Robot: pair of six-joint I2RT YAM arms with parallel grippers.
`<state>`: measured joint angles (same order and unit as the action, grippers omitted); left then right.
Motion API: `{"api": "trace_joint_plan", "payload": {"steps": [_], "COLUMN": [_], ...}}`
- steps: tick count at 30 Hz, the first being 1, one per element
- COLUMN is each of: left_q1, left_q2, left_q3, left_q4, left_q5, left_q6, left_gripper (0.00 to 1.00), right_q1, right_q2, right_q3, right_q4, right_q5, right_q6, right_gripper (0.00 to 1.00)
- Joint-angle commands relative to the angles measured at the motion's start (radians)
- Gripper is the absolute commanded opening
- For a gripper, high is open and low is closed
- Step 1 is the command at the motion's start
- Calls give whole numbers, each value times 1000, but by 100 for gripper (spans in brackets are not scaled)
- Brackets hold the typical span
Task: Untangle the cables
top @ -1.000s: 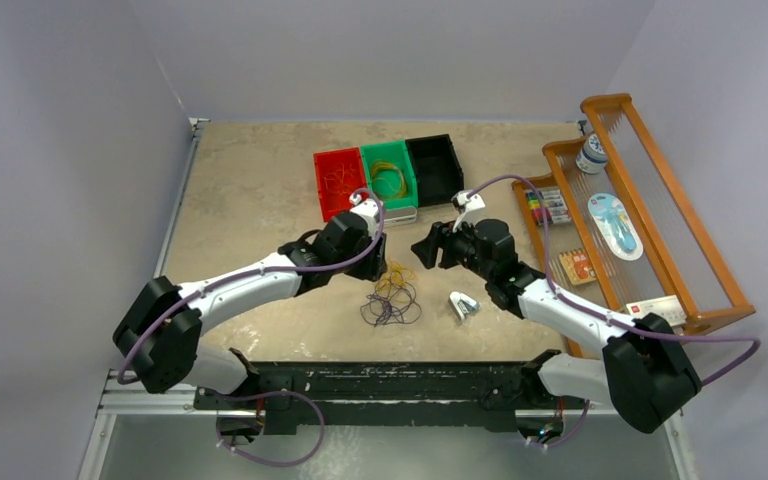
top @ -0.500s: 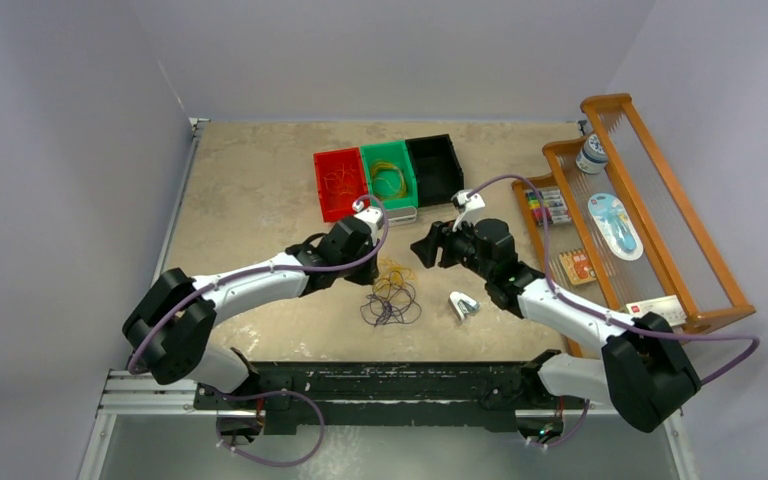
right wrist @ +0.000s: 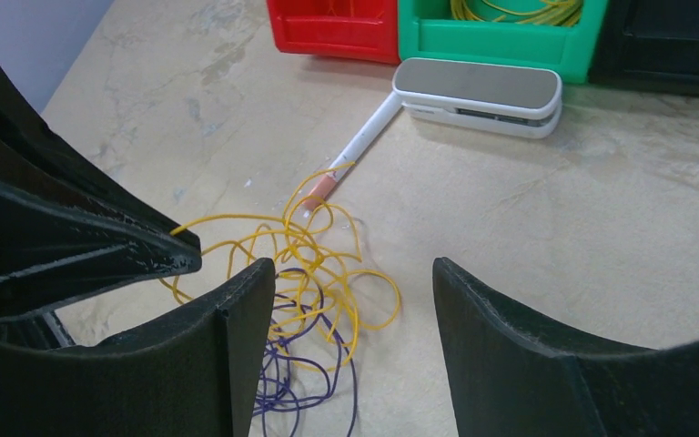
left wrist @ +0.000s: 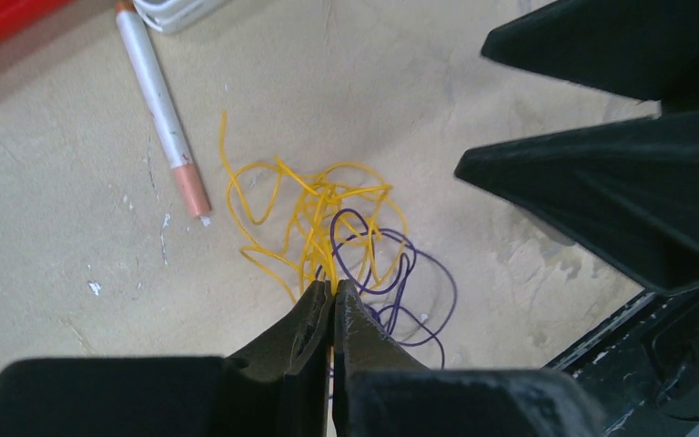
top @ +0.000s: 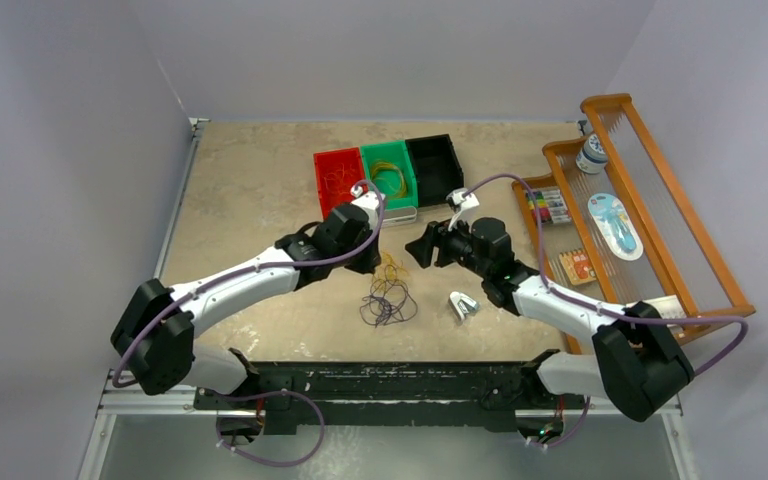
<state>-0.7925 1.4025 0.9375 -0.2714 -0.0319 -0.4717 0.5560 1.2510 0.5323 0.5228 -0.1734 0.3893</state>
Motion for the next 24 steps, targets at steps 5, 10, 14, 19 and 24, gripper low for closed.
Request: {"api": "trace_joint_plan", "payload": {"steps": [5, 10, 14, 19, 24], "left_q1": [-4, -4, -4, -4, -3], "left_q2": [-50, -51, -45, -14, 19], "left_q3": [107, 126, 132, 134, 118], "left_q4": [-43, -48, -69, -107, -117], "left_q5": [3, 32, 29, -17, -57], "left_q6": [42, 49, 64, 70, 54], "left_gripper": [0, 0, 1, 7, 6], "right_q1": [8, 10, 11, 11, 11], "right_q2": [-2, 5, 36, 53, 58], "right_q3": [-1, -21, -27, -30, -29], "right_q4": [151, 201, 233, 247, 242], "right_q5": [-93, -96, -112, -118, -121], "right_q6": [-38, -35, -27, -11, -10], "right_gripper": [70, 73, 73, 73, 73]}}
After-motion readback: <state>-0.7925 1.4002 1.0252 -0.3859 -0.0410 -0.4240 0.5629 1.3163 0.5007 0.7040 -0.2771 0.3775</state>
